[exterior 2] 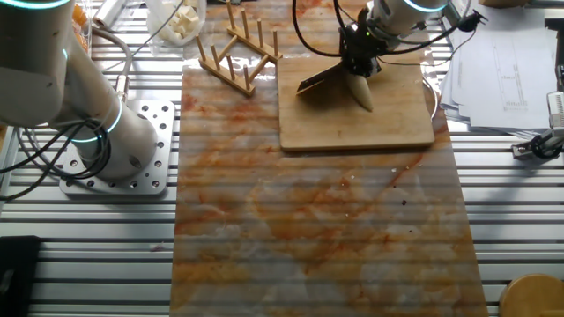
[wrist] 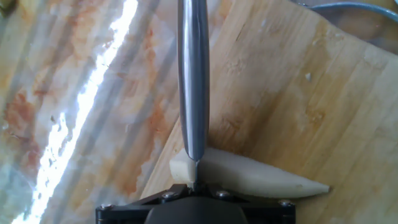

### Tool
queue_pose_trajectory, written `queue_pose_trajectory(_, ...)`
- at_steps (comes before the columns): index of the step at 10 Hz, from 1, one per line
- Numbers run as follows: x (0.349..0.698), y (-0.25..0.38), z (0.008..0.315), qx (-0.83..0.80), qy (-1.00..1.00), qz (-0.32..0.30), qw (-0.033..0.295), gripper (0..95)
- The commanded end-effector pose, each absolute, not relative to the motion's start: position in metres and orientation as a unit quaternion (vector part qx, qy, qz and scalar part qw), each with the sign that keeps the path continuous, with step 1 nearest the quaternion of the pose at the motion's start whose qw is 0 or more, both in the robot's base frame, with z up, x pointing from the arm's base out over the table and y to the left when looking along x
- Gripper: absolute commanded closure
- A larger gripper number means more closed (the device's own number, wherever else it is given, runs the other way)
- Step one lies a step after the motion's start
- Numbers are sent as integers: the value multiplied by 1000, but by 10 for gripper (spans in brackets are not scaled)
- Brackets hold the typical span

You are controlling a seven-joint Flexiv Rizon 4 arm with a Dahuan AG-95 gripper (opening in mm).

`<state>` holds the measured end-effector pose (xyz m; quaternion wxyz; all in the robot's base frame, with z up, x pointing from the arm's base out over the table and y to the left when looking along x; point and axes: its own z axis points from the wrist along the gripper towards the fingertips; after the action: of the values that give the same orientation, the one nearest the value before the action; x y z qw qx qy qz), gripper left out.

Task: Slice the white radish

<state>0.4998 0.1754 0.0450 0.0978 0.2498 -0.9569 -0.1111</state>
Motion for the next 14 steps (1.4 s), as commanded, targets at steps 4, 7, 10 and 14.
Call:
queue_pose_trajectory(4,500,170,78,164,-979,-71,100,950)
queue_pose_trajectory(7,506,170,93,135,-983,-67,108,950)
queue_pose_trajectory(10,509,170,94,135,-983,-53,109,950)
queue_pose_trajectory(14,523,170,97,133,-984,-44,110,950)
